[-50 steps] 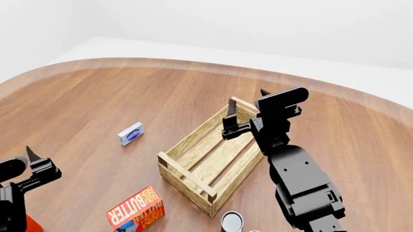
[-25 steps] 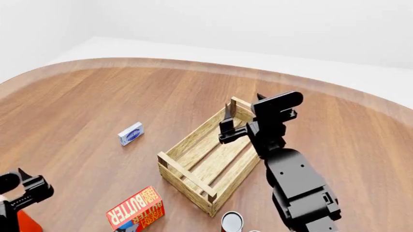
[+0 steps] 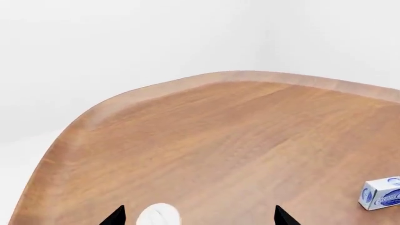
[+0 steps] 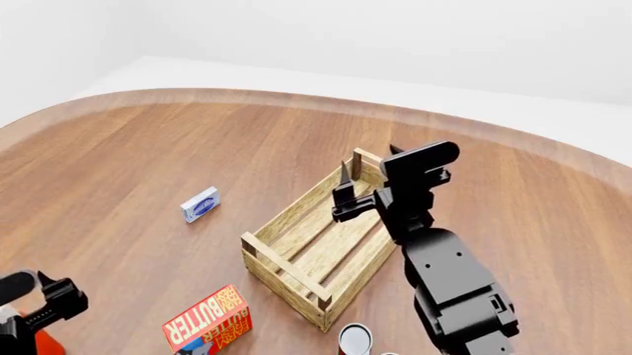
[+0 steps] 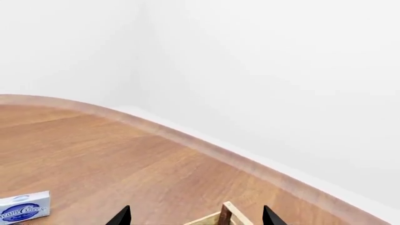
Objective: Pick up the ketchup, and put it in the wooden tray.
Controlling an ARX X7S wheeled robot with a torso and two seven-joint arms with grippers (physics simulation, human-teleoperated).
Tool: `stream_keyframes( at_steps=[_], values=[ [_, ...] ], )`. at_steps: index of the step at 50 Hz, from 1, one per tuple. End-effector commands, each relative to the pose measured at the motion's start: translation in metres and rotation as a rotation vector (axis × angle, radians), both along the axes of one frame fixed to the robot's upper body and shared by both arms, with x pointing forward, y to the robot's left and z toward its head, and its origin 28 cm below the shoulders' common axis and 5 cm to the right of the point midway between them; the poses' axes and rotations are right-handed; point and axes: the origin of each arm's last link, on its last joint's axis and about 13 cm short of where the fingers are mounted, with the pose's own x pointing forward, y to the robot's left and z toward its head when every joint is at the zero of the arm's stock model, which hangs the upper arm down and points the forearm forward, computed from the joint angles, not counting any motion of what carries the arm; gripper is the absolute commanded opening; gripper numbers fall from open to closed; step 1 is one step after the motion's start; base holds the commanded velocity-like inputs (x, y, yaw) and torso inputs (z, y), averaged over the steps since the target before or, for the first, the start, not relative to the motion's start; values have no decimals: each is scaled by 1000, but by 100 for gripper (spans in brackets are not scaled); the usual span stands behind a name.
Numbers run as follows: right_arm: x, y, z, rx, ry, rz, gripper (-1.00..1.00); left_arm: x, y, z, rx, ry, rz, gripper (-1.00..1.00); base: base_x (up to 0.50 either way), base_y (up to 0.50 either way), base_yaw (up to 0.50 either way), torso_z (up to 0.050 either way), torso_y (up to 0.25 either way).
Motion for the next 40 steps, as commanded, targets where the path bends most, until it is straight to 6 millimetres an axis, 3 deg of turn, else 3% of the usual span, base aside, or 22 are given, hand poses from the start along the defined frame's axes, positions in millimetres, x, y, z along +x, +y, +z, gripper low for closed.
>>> stream_keyframes(
  at_steps=[1, 23, 40],
  values=[
    [0, 1, -1, -3, 4, 2, 100, 0, -1, -4, -37, 17, -7, 100, 0, 0, 0, 0, 0],
    [1, 3, -1, -6, 8, 7, 100, 0, 5, -8, -28, 26, 47, 100, 0, 0, 0, 0, 0],
    [3, 3, -3, -8, 11, 1, 100, 5, 8, -23, -31, 64, 74, 100, 0, 0, 0, 0, 0]
  ],
)
